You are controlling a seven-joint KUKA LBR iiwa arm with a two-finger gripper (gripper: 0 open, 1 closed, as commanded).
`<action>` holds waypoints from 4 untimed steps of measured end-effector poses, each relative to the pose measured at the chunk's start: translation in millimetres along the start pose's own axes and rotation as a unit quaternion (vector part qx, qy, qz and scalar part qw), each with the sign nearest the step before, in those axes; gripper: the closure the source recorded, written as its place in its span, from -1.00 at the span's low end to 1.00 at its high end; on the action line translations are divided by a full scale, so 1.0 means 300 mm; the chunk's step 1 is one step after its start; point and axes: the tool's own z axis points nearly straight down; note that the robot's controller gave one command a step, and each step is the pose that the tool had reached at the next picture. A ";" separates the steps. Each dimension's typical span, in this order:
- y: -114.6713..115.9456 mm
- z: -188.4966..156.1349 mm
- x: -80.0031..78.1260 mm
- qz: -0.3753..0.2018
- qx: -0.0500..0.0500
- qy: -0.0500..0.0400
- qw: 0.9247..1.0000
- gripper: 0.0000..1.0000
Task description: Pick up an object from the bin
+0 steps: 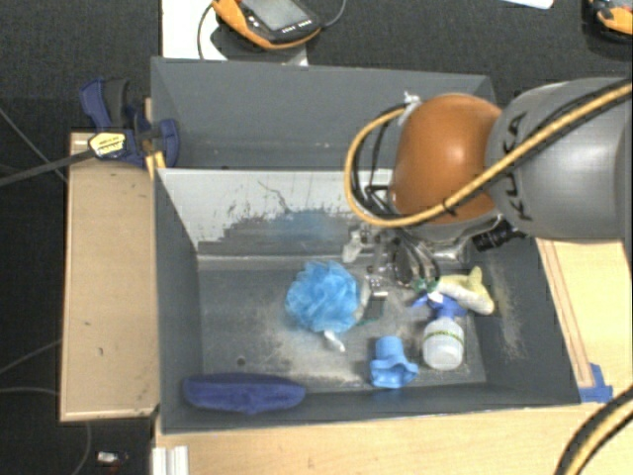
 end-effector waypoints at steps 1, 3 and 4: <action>-0.001 -0.015 -0.006 0.001 0.000 -0.004 1.000 -1.00; -0.006 0.050 -0.059 -0.106 0.000 -0.006 0.994 -1.00; -0.009 0.025 -0.033 -0.202 0.000 -0.005 0.979 -1.00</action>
Offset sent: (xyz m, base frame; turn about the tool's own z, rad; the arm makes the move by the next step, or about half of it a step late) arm -0.0224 0.0130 0.0026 -0.2353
